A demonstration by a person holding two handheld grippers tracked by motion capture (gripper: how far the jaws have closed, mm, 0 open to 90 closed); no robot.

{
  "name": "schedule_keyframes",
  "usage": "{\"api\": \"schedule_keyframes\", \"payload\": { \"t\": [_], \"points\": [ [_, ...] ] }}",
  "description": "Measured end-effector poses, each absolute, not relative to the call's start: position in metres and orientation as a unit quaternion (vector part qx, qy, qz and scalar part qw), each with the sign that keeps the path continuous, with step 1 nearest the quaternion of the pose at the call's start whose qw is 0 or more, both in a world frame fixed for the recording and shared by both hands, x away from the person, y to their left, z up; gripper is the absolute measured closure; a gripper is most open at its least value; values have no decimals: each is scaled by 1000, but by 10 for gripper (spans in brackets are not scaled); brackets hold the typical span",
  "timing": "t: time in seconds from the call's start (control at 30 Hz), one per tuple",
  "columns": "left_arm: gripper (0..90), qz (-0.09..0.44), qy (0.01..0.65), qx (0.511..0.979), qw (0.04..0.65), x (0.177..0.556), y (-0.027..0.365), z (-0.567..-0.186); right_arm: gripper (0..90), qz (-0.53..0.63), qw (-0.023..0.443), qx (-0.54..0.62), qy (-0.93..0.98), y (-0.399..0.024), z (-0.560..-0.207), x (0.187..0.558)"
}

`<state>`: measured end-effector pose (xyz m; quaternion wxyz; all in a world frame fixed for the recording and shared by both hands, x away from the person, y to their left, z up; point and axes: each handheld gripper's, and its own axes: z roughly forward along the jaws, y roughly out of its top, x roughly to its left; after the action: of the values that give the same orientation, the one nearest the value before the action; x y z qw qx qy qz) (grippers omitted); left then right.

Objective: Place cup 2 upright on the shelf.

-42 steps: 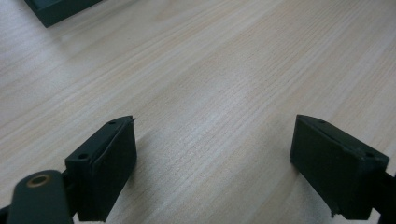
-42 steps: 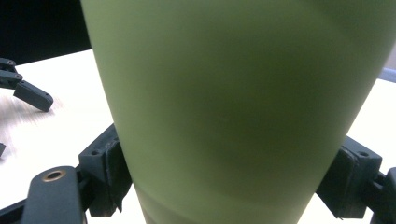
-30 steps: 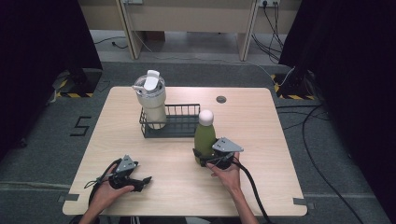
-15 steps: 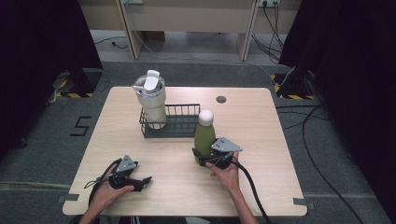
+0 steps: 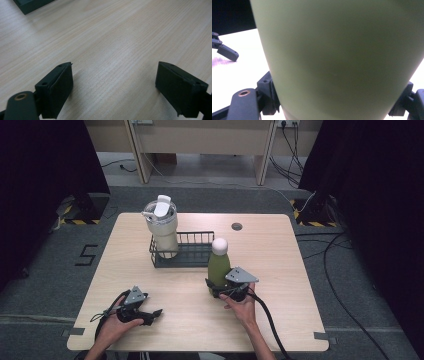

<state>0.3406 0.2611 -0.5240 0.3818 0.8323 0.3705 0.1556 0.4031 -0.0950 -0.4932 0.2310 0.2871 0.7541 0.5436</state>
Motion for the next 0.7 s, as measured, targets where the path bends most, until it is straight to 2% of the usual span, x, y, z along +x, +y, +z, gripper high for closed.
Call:
{"api": "schedule_keyframes", "payload": {
  "t": [0.7],
  "points": [
    [140, 156, 371, 832, 382, 340, 261, -524, 208, 537, 243, 280, 758, -89, -490, 400]
  ]
}}
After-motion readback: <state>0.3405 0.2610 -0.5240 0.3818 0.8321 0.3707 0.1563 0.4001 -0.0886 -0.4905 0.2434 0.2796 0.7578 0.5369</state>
